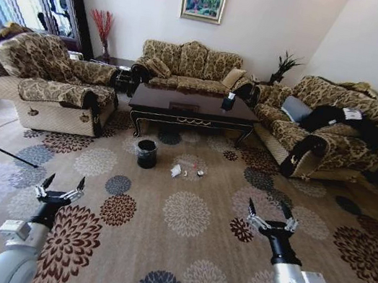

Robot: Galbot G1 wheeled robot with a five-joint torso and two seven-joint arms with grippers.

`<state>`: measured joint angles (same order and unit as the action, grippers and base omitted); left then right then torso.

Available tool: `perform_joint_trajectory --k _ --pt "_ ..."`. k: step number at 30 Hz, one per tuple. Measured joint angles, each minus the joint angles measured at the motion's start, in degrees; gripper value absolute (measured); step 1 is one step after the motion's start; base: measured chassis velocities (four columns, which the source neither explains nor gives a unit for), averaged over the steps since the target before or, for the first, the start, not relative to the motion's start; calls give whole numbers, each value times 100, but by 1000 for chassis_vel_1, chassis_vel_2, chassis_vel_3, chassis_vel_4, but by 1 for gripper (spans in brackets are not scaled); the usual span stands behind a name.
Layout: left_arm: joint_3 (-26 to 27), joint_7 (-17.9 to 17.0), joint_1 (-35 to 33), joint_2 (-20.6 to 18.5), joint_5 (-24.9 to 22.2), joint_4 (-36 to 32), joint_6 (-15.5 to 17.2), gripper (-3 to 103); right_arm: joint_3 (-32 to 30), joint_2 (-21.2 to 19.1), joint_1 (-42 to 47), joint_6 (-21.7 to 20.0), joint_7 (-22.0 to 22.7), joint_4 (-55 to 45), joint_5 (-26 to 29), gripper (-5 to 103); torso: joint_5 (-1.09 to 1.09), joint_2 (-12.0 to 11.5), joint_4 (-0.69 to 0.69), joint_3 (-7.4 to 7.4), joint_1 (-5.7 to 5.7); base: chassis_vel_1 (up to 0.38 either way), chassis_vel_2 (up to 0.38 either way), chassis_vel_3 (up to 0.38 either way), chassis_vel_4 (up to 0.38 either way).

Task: Move to the front of the table and pick up the trash from the floor, then place it into the trash bin.

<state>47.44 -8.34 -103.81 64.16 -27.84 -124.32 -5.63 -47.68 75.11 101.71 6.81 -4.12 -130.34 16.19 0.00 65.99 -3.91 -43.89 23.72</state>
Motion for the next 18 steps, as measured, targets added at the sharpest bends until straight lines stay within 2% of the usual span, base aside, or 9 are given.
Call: perform_joint_trajectory --k 18 --pt "-61 46 48 -59 -18 27 82 100 -43 19 18 -44 12 -78 91 100 0 -520 0 284 -236 0 0 0 0"
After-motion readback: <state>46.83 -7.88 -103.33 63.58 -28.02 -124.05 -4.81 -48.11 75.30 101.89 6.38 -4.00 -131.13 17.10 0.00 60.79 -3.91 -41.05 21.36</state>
